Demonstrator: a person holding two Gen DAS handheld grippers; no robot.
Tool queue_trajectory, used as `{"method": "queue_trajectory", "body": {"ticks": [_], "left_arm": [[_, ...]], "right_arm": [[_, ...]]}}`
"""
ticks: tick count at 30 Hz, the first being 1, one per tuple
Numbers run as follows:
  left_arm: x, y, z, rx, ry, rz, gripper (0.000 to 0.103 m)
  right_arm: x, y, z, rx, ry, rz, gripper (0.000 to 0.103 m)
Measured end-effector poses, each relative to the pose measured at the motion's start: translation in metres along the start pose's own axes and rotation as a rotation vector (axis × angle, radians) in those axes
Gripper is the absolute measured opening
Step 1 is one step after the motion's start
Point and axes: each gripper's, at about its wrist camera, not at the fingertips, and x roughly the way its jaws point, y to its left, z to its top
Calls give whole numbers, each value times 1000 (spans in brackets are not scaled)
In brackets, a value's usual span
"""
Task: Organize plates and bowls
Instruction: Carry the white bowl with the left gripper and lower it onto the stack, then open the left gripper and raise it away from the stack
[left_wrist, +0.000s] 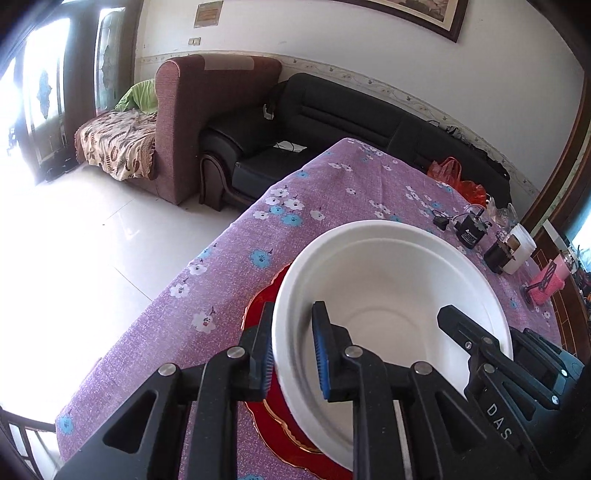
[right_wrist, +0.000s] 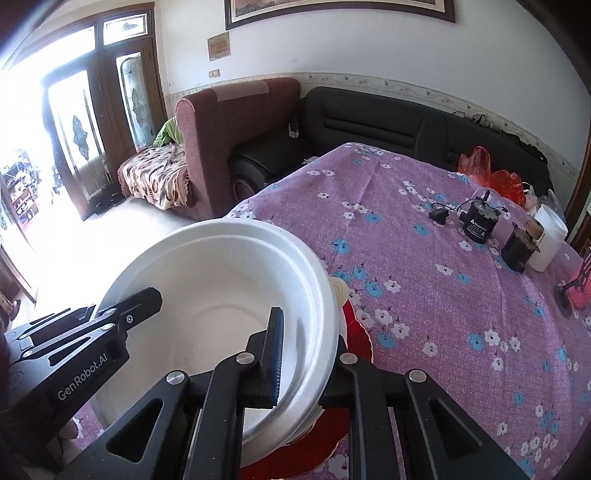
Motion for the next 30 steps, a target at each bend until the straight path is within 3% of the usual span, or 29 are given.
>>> {"method": "queue_trajectory", "body": {"ticks": [3,5,9,16,20,25,30], "left_arm": [[-3,5,1,-26,-9,-1,37],[-7,9,4,-43,-22,-6,44],[-19,14,6,-61,-54,-15,61],[-45,16,2,-67,-110,-26,68],[-61,16,-4,-63,-137,-30,69],[-82,14,-11,-54,-194,-12,73],[-112,4,-20,-18,-319,79,85]], "right_arm": [[2,2,0,-17,-17,-15,16],[2,3,0,-14,-22,-2,23],[2,2,0,-6,-35,25,48],[-13,8,2,-26,-118,-41,80],[-21,10,4,-46,-147,-92,82],[-50,-7,2,51,-220,-69,82],[-73,-32,-6,146,-248,-64,82]]}}
